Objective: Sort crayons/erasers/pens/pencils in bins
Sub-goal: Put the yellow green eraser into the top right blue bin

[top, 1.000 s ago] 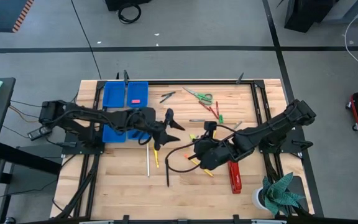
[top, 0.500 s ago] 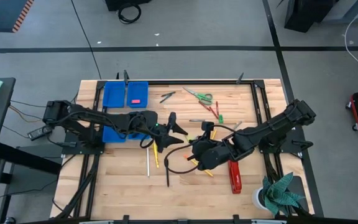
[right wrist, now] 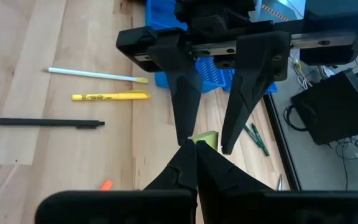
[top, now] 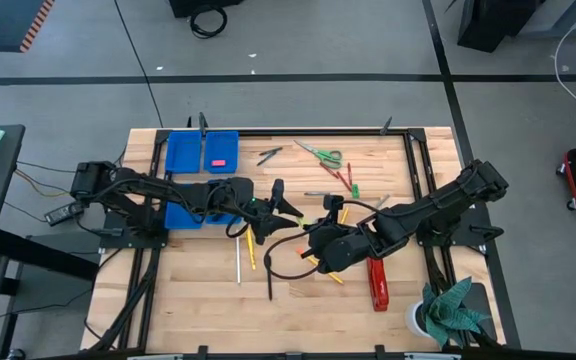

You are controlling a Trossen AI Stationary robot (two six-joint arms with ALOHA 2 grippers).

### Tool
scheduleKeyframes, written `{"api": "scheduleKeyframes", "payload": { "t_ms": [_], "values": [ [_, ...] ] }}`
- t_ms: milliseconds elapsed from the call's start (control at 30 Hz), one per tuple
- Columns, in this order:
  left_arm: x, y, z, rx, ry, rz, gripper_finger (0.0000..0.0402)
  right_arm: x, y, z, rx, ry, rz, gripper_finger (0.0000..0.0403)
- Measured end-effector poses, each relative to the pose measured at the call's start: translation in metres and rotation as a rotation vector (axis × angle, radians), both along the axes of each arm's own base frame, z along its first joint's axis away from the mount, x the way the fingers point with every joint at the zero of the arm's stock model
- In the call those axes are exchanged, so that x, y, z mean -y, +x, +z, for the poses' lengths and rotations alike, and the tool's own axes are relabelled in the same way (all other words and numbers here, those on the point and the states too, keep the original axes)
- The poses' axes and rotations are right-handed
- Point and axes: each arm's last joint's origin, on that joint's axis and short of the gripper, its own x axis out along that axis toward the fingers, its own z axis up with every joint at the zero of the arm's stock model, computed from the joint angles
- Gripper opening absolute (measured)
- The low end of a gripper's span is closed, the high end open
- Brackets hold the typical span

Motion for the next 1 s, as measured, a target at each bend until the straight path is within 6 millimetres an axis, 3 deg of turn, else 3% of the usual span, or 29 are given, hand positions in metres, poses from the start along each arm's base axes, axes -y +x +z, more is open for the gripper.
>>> {"api": "scheduleKeyframes", "payload": {
  "t_ms": [700,1000],
  "values": [
    [0.0000,0.0005,0.0023,0.025,-0.001,0.000,0.0044,0.0016,0.0006,0.0000,0.003,0.006,-0.010,0.0006],
    [-0.0001,0.0006,0.0027,0.028,-0.002,0.000,0.0045,0.0016,0.0006,0.0000,0.008,0.016,-0.018,0.0006]
  ]
}}
